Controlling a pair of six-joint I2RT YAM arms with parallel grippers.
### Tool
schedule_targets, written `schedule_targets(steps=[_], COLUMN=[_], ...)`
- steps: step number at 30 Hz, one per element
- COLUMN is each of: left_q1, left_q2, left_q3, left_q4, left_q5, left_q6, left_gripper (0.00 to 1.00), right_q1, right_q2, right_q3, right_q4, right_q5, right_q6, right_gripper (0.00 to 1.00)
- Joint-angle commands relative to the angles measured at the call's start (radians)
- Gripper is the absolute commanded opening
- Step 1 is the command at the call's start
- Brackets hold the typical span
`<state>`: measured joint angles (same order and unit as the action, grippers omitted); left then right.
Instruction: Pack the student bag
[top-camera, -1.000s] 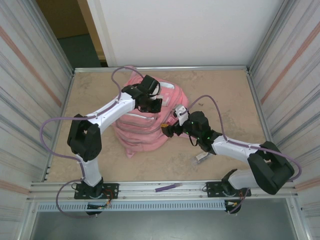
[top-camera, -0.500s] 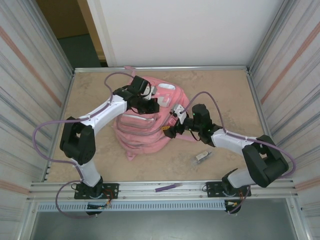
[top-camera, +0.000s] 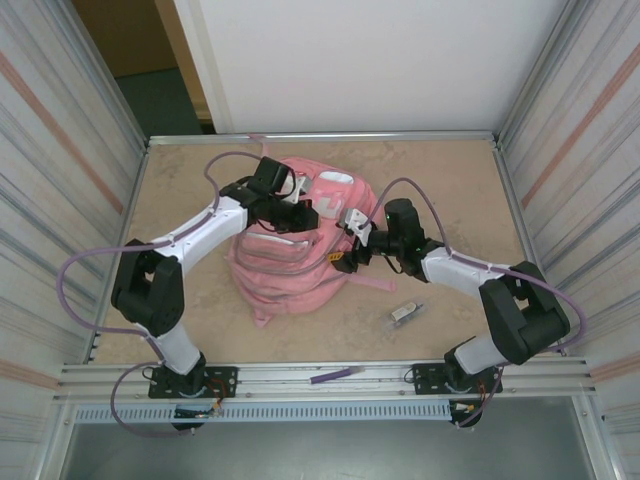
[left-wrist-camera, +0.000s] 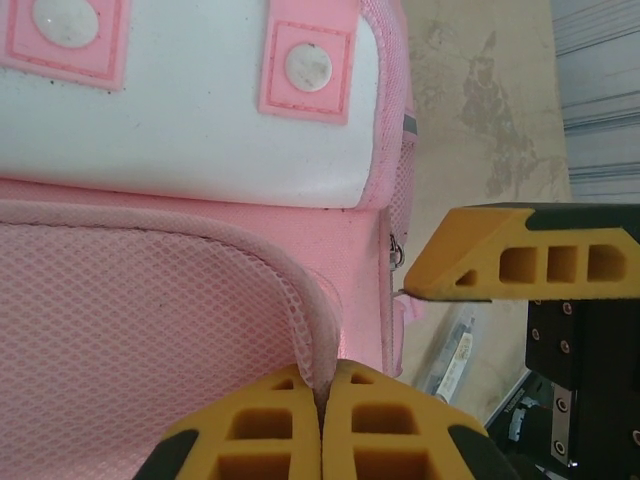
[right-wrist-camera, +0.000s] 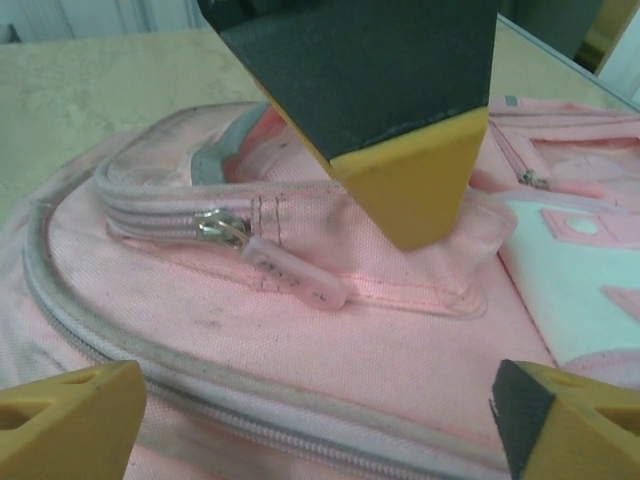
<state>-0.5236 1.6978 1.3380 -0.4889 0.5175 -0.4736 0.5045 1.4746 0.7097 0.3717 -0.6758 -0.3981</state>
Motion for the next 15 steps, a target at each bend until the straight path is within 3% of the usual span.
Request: schedule_targets(steps=[1, 15], left_q1=[-0.006, -0.012], left_q2=[-0.084, -0.086], left_q3=[-0.010, -0.043], left_q4=[0.078, 0.122], left_q5=[0.104, 0.116], left_q6=[-0.025, -0.071], left_gripper=[0.00, 0.00], right_q1=[0.010, 0.088], right_q2=[0.037, 0.103], right_q3=[0.046, 0.063], right_q4=[-0.005, 0.074], right_q5=[-0.061, 0.026], right_q6=[-0.042, -0.022], right_gripper=[0.86, 0.46])
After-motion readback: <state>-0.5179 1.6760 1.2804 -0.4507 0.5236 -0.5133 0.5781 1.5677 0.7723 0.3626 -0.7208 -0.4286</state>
